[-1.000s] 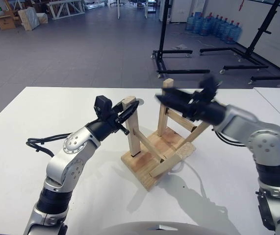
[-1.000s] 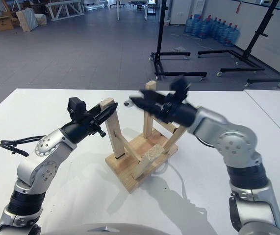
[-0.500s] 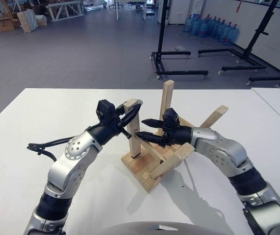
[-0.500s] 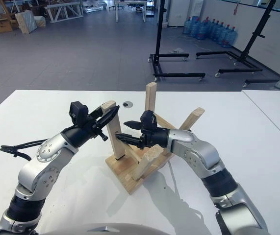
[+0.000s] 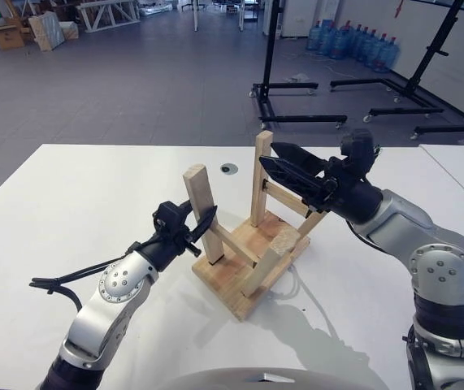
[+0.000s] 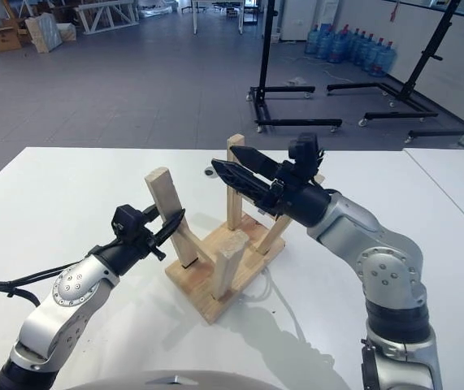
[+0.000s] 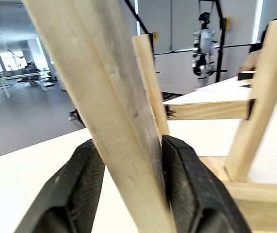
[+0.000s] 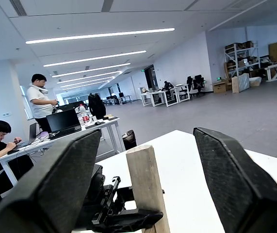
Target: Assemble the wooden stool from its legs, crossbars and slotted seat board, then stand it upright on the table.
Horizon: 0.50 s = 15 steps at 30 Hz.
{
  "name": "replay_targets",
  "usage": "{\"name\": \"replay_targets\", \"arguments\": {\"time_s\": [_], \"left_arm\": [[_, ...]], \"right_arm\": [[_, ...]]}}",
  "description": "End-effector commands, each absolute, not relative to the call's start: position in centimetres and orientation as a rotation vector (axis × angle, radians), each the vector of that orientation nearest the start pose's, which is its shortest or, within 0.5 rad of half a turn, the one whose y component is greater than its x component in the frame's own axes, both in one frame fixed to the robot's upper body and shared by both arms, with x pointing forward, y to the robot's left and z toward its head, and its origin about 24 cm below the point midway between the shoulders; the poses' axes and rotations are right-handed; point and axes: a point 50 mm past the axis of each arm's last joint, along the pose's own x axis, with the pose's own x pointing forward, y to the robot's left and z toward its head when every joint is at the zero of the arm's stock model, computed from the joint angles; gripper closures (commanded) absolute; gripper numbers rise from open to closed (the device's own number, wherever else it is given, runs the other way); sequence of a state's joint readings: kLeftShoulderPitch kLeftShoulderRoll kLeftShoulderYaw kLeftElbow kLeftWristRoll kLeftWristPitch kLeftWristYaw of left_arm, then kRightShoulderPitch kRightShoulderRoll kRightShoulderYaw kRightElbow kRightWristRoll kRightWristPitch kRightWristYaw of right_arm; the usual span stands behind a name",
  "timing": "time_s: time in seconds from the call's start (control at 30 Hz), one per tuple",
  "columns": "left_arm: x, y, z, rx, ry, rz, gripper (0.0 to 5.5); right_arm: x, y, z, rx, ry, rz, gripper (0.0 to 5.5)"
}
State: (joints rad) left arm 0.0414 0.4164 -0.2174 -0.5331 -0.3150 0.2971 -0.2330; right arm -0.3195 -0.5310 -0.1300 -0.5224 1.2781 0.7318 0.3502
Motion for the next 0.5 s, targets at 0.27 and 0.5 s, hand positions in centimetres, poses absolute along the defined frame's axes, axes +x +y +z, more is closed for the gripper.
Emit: {"name": "replay_targets", "arguments": {"time_s": [0.27,0.5], "left_arm": [[26.2,14.6,25.4,-0.07,-0.472,-0.491,2.63],[28.2,12.8,36.9,-0.076,-0.762,-0.621,2.63]], "right_arm": [[23.2,-13.8,21.2,0.447,-0.082,1.046,1.99],[23.5,-13.6,21.5,0.45,-0.106,1.029,1.99]]}}
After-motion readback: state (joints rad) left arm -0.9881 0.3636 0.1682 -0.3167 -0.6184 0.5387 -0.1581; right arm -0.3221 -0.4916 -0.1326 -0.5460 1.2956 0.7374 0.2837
